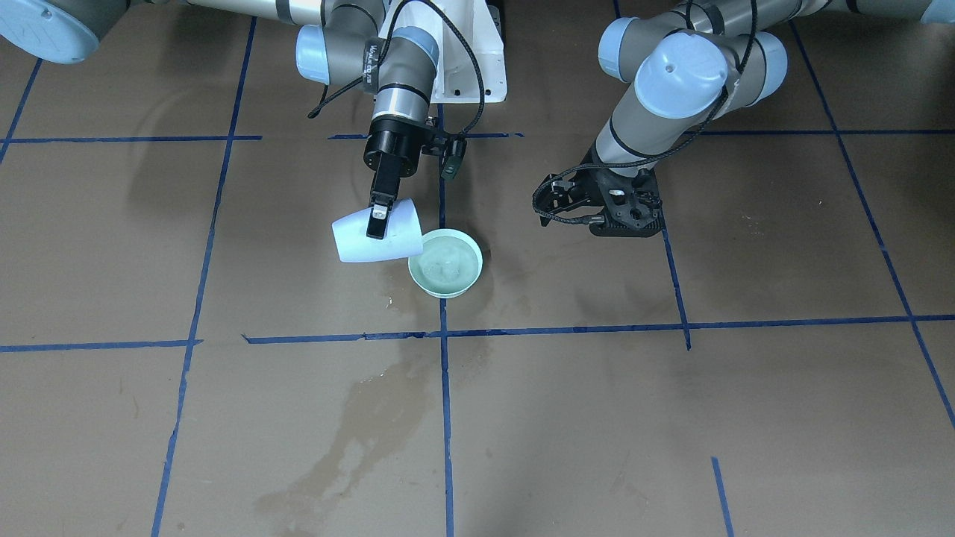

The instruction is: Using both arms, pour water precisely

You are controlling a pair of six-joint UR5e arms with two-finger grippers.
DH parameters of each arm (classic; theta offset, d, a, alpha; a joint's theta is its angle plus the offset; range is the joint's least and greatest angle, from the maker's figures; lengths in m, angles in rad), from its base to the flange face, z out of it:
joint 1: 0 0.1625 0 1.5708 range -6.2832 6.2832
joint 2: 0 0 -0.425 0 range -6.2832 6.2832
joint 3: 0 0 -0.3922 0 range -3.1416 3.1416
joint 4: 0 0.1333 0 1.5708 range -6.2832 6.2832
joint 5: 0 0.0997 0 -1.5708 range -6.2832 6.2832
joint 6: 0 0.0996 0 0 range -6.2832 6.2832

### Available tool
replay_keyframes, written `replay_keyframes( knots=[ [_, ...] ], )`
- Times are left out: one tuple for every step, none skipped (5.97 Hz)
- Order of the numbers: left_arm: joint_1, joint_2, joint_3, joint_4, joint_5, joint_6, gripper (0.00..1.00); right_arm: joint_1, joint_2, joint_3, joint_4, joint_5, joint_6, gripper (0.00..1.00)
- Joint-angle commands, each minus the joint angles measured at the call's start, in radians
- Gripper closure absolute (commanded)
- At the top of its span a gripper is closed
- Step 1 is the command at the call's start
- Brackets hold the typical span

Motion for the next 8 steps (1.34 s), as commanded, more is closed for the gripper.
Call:
replay_keyframes(
  knots=[
    [0.0,0.0,0.0,0.0,0.0,0.0,0.0,0.002,0.005,0.01,0.01,0.002,0.02,1.0],
    [0.0,-0.002,0.0,0.0,0.001,0.0,0.0,0.006,0.002,0.024,0.062,0.021,0.125,1.0],
    [0.0,0.0,0.0,0.0,0.002,0.0,0.0,0.008,0.001,0.025,0.134,0.064,0.204,1.0],
    [0.0,0.0,0.0,0.0,0.002,0.0,0.0,0.009,-0.011,0.025,0.241,0.136,0.423,1.0],
    [-0.002,0.0,0.0,0.0,0.0,0.0,0.0,0.012,-0.013,0.025,0.272,0.184,0.626,1.0],
    [-0.002,0.0,0.0,0.0,0.0,0.0,0.0,0.017,-0.015,0.039,0.274,0.234,0.8,1.0],
    [-0.002,0.0,0.0,0.0,0.0,0.0,0.0,0.018,-0.019,0.071,0.274,0.28,0.935,1.0],
    [-0.002,0.0,0.0,0.0,0.0,0.0,0.0,0.021,-0.019,0.099,0.283,0.331,1.138,1.0]
  ],
)
